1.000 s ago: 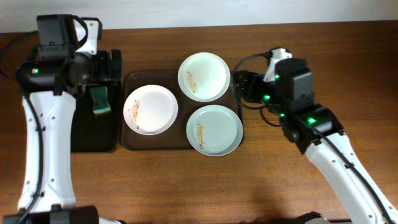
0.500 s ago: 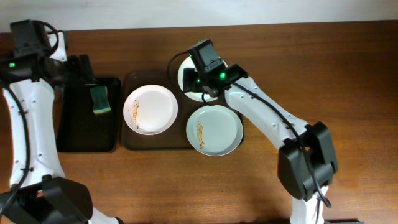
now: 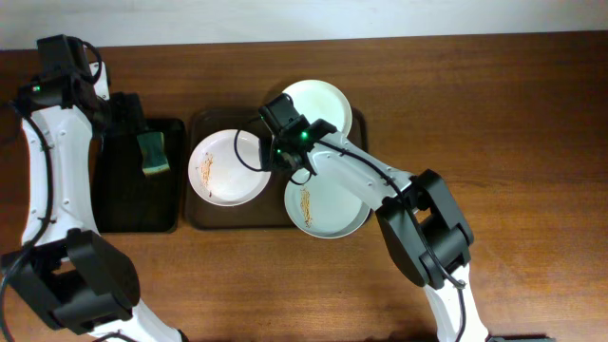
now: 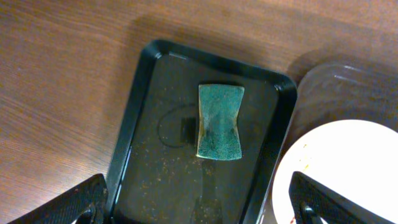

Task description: Clean dirty plates on tray and stack at the side

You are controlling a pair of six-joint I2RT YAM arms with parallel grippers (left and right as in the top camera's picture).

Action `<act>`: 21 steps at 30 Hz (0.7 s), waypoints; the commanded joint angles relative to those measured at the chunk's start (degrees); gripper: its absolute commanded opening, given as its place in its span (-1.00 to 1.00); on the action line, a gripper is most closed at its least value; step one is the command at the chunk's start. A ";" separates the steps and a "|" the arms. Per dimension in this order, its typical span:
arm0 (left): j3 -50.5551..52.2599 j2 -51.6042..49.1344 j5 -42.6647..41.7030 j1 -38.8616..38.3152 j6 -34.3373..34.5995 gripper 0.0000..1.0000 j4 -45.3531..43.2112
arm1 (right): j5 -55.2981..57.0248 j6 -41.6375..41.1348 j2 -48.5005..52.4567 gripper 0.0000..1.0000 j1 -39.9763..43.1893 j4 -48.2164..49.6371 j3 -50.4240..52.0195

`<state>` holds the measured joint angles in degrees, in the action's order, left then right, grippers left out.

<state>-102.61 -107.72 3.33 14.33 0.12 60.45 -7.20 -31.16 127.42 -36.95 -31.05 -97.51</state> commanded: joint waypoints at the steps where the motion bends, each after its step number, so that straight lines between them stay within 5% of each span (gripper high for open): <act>1: -0.50 -1.70 -0.98 0.22 0.70 0.83 0.81 | -3.37 3.23 2.16 -0.25 -0.61 1.55 -1.16; 7: -0.50 -2.97 -3.17 0.20 0.26 0.82 1.88 | -4.72 4.81 4.24 -0.63 -0.61 1.97 -1.16; 15: -0.39 -9.68 -6.16 0.20 0.28 0.83 2.64 | -6.12 4.02 4.33 -0.64 -0.55 2.78 -0.90; 17: -0.39 -9.97 -6.16 0.20 0.26 0.82 2.05 | -6.12 2.75 4.81 -0.88 -0.55 3.85 -0.90; 21: -0.39 -10.16 -6.16 0.09 0.31 0.82 1.25 | -6.14 0.61 5.25 -0.92 -0.52 2.29 -0.92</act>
<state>-102.61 -117.56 -1.80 14.33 0.08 62.06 -12.64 -29.06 131.52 -37.08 -28.16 -97.60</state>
